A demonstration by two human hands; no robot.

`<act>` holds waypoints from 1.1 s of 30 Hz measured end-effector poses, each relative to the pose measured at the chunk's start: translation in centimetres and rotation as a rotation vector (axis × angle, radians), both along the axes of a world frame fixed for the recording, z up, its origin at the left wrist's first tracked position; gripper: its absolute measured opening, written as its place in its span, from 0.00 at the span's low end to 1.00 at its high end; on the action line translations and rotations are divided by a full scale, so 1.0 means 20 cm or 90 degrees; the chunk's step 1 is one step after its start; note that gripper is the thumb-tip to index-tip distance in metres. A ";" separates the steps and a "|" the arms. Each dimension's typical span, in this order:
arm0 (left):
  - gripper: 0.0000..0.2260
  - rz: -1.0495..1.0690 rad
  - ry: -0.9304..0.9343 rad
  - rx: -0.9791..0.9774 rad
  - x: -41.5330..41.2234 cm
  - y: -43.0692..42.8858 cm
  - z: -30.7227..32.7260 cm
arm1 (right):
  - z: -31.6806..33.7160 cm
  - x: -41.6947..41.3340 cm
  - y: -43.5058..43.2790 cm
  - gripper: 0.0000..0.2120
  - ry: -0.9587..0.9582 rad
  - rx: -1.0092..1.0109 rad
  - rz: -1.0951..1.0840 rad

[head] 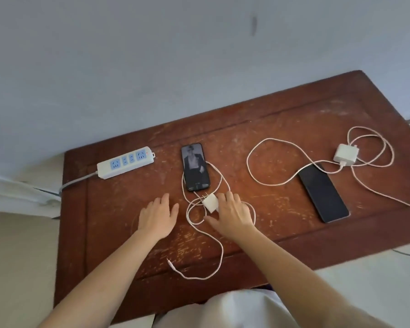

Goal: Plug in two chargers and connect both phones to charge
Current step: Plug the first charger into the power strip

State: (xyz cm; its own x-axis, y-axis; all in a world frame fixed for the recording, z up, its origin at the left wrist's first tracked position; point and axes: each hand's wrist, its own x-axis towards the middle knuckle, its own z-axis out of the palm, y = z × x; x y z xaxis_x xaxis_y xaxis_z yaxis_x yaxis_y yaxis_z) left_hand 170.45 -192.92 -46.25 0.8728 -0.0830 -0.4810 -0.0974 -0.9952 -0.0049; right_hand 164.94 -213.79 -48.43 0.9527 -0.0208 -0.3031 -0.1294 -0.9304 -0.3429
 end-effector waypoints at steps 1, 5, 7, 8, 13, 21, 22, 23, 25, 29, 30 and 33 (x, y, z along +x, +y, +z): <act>0.28 0.052 -0.013 -0.024 0.03 -0.07 0.01 | -0.02 0.01 -0.02 0.29 -0.006 0.002 0.012; 0.37 0.166 -0.058 -0.100 0.17 -0.32 -0.01 | -0.05 0.03 -0.06 0.23 -0.050 0.022 0.038; 0.43 0.190 -0.064 -0.118 0.24 -0.44 -0.03 | -0.07 0.02 -0.08 0.22 -0.054 0.029 0.051; 0.46 0.196 -0.065 -0.114 0.26 -0.49 -0.05 | -0.08 0.01 -0.09 0.22 -0.054 0.031 0.054; 0.50 0.236 -0.085 -0.084 0.33 -0.57 -0.12 | -0.09 -0.02 -0.14 0.23 -0.053 0.040 0.037; 0.52 0.251 -0.120 -0.171 0.36 -0.38 -0.10 | -0.04 -0.07 -0.24 0.22 -0.002 -0.002 -0.147; 0.52 0.256 -0.124 -0.168 0.36 -0.36 -0.10 | -0.04 -0.07 -0.25 0.22 -0.002 -0.012 -0.182; 0.51 0.264 -0.125 -0.164 0.37 -0.34 -0.10 | -0.04 -0.08 -0.25 0.22 0.000 -0.022 -0.213; 0.50 0.264 -0.126 -0.151 0.37 -0.30 -0.10 | -0.04 -0.08 -0.25 0.21 0.005 -0.036 -0.255; 0.48 0.232 -0.129 -0.145 0.35 -0.24 -0.12 | -0.02 -0.09 -0.21 0.22 -0.023 0.006 -0.288; 0.48 0.230 -0.123 -0.149 0.34 -0.24 -0.12 | -0.01 -0.08 -0.19 0.23 -0.043 0.034 -0.292; 0.45 0.211 -0.100 -0.169 0.30 -0.23 -0.11 | 0.03 -0.05 -0.12 0.24 -0.117 0.105 -0.289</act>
